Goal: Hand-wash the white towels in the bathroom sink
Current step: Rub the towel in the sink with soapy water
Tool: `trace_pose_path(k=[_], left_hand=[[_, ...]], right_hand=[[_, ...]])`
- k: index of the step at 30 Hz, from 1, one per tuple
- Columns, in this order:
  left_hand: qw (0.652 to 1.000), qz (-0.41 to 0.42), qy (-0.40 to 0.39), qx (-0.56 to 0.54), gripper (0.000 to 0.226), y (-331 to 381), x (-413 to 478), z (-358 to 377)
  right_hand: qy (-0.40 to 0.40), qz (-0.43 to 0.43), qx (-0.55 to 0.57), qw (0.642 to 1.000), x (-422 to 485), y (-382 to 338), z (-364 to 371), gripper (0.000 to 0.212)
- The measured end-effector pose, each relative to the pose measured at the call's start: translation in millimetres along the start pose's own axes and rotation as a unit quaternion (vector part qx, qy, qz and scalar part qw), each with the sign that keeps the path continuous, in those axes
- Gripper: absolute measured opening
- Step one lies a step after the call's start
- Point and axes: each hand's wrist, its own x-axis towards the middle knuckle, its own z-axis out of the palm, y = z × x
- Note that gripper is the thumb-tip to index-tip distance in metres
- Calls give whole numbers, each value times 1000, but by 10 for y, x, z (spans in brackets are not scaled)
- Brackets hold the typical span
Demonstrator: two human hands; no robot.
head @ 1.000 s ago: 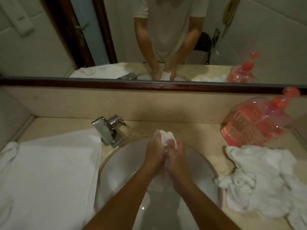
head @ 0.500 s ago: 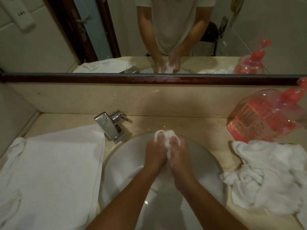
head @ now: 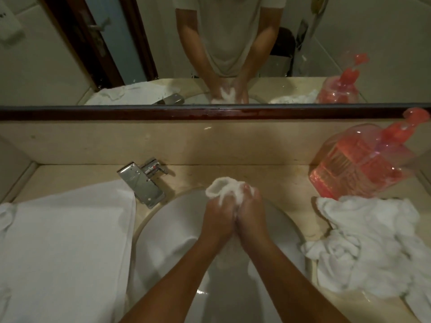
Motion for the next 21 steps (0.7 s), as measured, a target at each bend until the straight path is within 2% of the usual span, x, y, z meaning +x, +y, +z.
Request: trace_pose_path(k=[3, 6, 7, 9, 10, 11, 12, 14, 16, 17, 19, 21], left_hand=[[999, -28, 35, -28, 47, -59, 144, -122], [991, -115, -13, -64, 59, -190, 121, -141], [980, -163, -39, -108, 64, -269, 146, -143], [927, -265, -76, -254, 67, -489, 220, -197], [899, -296, -72, -314, 60, -633, 272, -223], [888, -311, -61, -332, 49, -793, 303, -225], [893, -321, -48, -312, 40, -972, 306, -203], [938, -290, -66, -181, 35, -1263, 266, -120], [976, -202, -74, -18, 25, -1417, 212, -3], [983, -166, -68, 30, 17, -1421, 182, 55], [990, -124, -29, 68, 16, -1392, 147, 154], [989, -134, -2, 60, 24, -1311, 134, 195]], right_hand=[[-48, 3, -52, 997, -188, 156, -37, 21], [-88, 71, -22, 993, -124, 281, -180, 36], [-91, 103, 5, 991, -33, 342, -229, 44], [-98, 138, 9, 986, 100, 510, -285, 54], [-104, 137, -30, 985, 167, 686, -293, 57], [-98, 133, -76, 983, 229, 862, -309, 57], [-95, 134, -102, 981, 270, 1023, -310, 55], [-97, 156, -102, 978, 340, 1231, -308, 51], [-95, 155, -94, 979, 419, 1315, -291, 41], [-94, 150, -89, 980, 472, 1367, -278, 37], [-86, 141, -71, 984, 477, 1367, -251, 39], [-73, 156, -53, 984, 481, 1362, -277, 39]])
